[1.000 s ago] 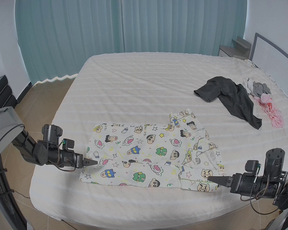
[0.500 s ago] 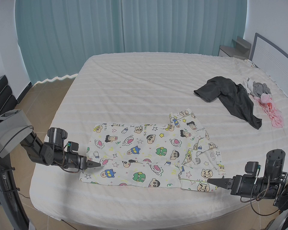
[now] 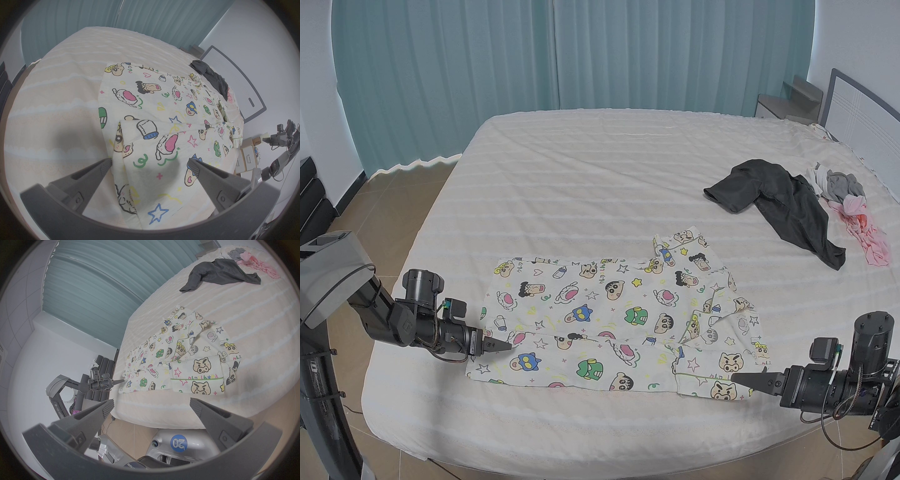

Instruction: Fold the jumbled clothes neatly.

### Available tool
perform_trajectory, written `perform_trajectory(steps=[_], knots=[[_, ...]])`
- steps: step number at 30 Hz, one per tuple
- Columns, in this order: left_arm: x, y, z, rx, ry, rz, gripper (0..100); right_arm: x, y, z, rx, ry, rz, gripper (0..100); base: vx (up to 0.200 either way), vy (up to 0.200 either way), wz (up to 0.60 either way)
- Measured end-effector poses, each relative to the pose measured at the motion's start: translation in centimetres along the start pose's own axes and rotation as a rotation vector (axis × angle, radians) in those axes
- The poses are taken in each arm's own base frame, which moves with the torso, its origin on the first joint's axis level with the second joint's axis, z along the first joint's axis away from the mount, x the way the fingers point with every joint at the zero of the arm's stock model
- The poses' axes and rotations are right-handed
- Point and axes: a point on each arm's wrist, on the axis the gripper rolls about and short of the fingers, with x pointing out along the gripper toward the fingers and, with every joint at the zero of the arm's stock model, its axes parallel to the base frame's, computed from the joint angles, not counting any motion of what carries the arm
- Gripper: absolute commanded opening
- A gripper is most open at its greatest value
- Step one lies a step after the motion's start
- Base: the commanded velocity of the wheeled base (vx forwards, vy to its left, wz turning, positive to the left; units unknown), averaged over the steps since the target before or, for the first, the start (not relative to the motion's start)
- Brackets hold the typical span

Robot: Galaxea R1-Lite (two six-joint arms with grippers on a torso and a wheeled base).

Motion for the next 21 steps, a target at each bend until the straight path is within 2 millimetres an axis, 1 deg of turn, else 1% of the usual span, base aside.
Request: perform_trajectory(steps=[15,21], knots=[[-0.08,0.11,-0.82,-0.016,0.024,0.005,0,0.02,0.02,-0.06,0.007,0.019,0.019,100,0.0,0.0,0.0],[-0.61,-0.05,-1.03,-0.025,0.031,0.012,0,0.02,0.02,-0.06,0.007,0.019,0.019,100,0.0,0.0,0.0]])
